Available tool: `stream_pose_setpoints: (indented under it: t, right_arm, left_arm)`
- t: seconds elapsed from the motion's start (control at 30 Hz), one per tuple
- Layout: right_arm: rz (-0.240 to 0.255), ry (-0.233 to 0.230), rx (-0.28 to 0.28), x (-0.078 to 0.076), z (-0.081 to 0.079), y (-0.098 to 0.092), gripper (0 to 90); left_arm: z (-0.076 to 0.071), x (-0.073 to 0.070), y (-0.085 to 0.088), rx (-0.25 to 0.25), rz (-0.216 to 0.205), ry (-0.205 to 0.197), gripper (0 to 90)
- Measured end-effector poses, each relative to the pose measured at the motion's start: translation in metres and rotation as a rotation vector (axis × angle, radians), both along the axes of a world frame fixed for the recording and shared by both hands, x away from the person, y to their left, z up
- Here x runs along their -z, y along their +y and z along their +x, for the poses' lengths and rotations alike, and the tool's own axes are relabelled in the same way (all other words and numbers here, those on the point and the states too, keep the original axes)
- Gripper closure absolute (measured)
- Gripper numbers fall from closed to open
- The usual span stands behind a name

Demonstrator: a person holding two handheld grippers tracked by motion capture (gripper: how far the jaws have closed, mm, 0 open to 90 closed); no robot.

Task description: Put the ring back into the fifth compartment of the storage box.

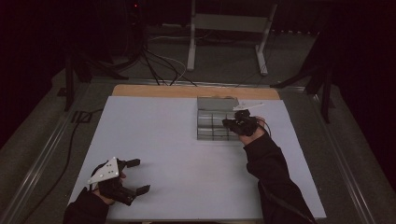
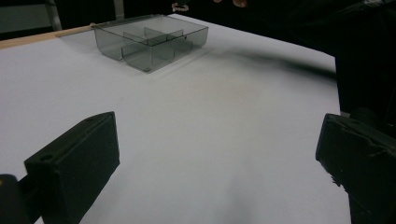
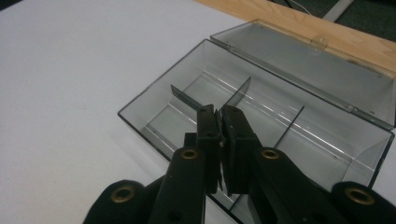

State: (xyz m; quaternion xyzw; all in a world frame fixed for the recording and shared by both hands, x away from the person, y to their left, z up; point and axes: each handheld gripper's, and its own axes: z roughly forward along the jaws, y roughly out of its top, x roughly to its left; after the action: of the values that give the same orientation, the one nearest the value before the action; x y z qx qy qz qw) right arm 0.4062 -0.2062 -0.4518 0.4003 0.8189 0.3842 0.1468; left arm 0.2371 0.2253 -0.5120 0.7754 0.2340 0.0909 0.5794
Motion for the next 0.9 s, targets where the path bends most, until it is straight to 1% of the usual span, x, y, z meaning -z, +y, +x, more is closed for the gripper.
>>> stream_pose_setpoints:
  t: [0.23, 0.3, 0.6, 0.7, 0.77, 0.9]
  right_arm:
    - [-0.006, 0.015, 0.006, 0.008, 0.005, 0.002, 87.0]
    - [-0.001, 0.020, 0.007, 0.010, 0.006, 0.002, 87.0]
    - [-0.013, 0.040, 0.012, 0.020, 0.011, 0.004, 86.9]
    - [-0.006, 0.054, 0.015, 0.024, 0.014, 0.004, 87.0]
    - [-0.016, 0.056, 0.017, 0.025, 0.015, 0.004, 86.9]
    - [-0.006, 0.072, 0.020, 0.029, 0.018, 0.003, 86.8]
  left_arm:
    - [0.000, 0.000, 0.000, -0.001, 0.000, 0.001, 0.7]
    - [0.000, 0.000, 0.000, -0.001, 0.004, -0.001, 0.7]
    - [0.000, 0.000, 0.000, -0.001, 0.000, 0.001, 0.7]
    - [0.000, 0.000, 0.000, -0.001, 0.003, 0.000, 0.7]
    - [0.000, 0.000, 0.000, 0.000, -0.001, 0.001, 0.7]
    - [0.000, 0.000, 0.000, 0.000, 0.000, -0.001, 0.7]
